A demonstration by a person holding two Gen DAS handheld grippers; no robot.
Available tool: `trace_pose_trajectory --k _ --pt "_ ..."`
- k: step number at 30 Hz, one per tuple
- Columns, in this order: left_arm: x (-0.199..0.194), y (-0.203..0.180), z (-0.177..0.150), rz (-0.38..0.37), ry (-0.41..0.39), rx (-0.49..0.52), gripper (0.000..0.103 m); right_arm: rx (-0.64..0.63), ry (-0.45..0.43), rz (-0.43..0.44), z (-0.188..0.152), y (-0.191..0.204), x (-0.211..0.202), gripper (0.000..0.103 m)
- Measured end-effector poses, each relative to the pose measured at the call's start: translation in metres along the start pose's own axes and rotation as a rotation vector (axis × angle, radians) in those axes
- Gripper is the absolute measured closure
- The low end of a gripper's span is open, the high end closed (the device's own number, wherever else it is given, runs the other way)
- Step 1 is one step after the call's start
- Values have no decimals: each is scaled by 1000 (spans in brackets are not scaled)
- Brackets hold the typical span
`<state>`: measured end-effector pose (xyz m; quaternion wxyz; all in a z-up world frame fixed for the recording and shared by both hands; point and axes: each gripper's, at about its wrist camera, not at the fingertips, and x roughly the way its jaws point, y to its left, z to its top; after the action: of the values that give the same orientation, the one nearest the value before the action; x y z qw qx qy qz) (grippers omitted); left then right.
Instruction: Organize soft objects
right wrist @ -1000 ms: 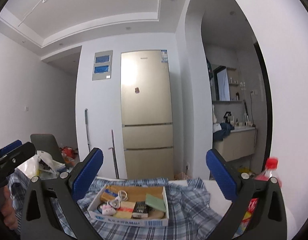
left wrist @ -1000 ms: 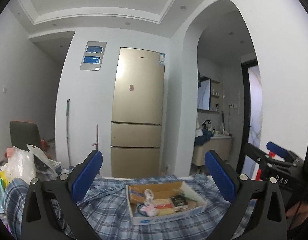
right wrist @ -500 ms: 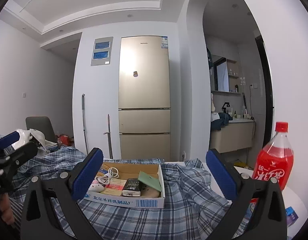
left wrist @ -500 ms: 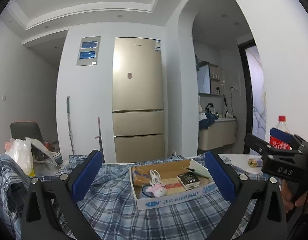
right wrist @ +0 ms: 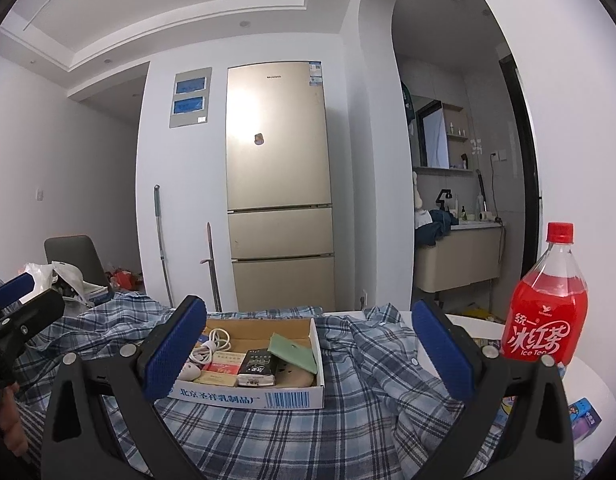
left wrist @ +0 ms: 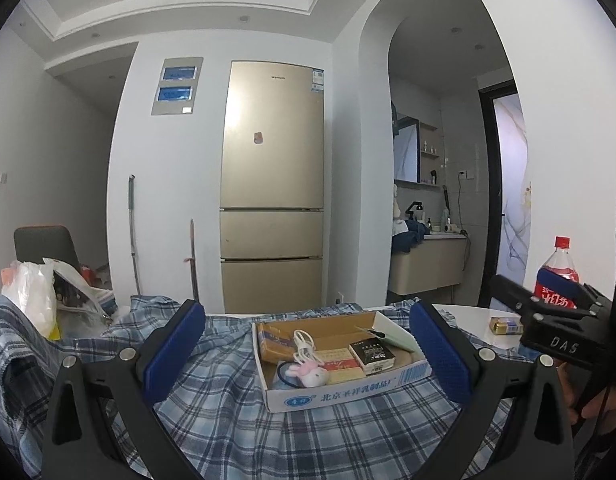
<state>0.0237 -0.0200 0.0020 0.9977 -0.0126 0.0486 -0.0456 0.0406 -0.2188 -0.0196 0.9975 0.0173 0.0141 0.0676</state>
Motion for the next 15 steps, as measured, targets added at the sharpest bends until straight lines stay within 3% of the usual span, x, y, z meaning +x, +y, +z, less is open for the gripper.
trace_pose_trajectory --k 15 --pt "3 3 0 21 17 -15 0 -30 8 13 -2 8 -1 0"
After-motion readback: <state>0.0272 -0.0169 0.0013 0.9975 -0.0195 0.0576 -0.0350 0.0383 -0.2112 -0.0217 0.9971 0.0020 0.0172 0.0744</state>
